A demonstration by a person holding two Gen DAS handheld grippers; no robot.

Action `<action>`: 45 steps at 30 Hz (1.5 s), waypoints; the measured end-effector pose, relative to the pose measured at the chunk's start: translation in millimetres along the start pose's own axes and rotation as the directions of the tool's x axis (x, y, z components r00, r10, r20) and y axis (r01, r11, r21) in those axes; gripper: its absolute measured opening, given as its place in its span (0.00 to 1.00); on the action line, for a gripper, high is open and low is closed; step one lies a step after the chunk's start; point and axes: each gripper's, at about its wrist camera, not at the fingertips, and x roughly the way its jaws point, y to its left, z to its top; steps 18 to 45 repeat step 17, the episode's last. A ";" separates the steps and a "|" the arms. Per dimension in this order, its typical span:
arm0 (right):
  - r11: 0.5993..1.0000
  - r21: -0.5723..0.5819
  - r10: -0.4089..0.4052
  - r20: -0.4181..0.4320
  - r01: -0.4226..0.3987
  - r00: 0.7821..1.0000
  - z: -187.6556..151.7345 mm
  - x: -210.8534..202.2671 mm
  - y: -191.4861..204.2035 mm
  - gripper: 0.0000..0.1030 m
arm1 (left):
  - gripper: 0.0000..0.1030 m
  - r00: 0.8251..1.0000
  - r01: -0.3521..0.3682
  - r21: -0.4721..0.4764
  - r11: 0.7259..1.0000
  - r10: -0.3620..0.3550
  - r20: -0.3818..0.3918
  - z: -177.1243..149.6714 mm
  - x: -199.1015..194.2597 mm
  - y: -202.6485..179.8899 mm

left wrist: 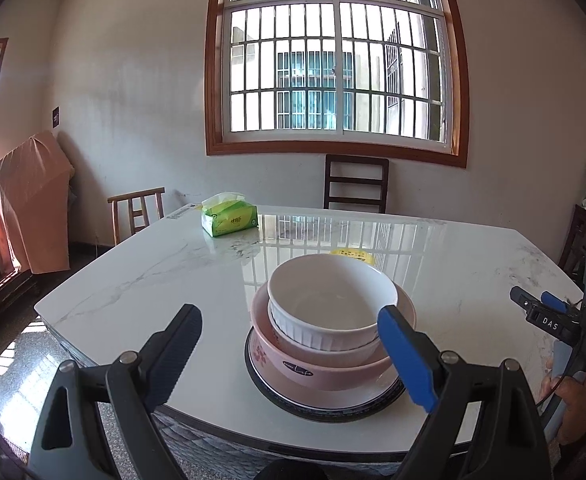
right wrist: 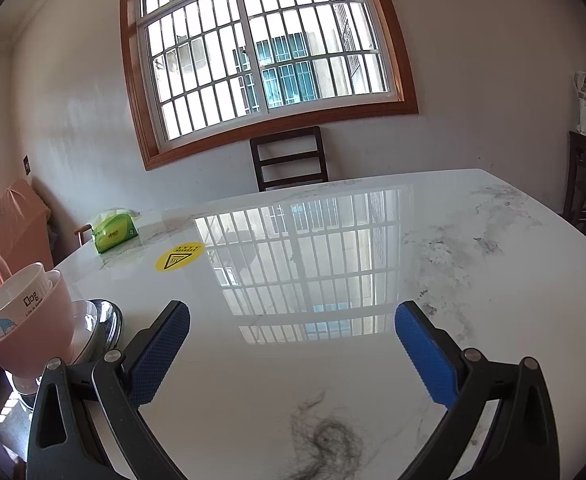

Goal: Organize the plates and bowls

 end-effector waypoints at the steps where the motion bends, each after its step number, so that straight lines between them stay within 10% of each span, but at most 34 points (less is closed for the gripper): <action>1: 1.000 0.000 -0.001 0.000 0.001 1.000 -0.1 0.0 0.4 1.00 | 0.89 1.000 -0.012 -0.001 1.000 0.012 -0.005 -1.2 0.7 0.1; 11: 0.991 0.135 0.034 -0.147 -0.014 0.989 6.0 22.9 -31.0 1.00 | 0.89 0.999 -0.034 0.013 0.999 0.034 -0.018 -10.9 10.2 3.8; 17: 0.981 0.080 -0.140 -0.330 0.175 0.933 14.3 56.6 -74.0 1.00 | 0.89 0.997 -0.018 -0.030 0.999 0.016 -0.076 -16.6 19.0 19.4; 45: 0.981 0.080 -0.140 -0.330 0.175 0.933 14.3 56.6 -74.0 1.00 | 0.89 0.997 -0.018 -0.030 0.999 0.016 -0.076 -16.6 19.0 19.4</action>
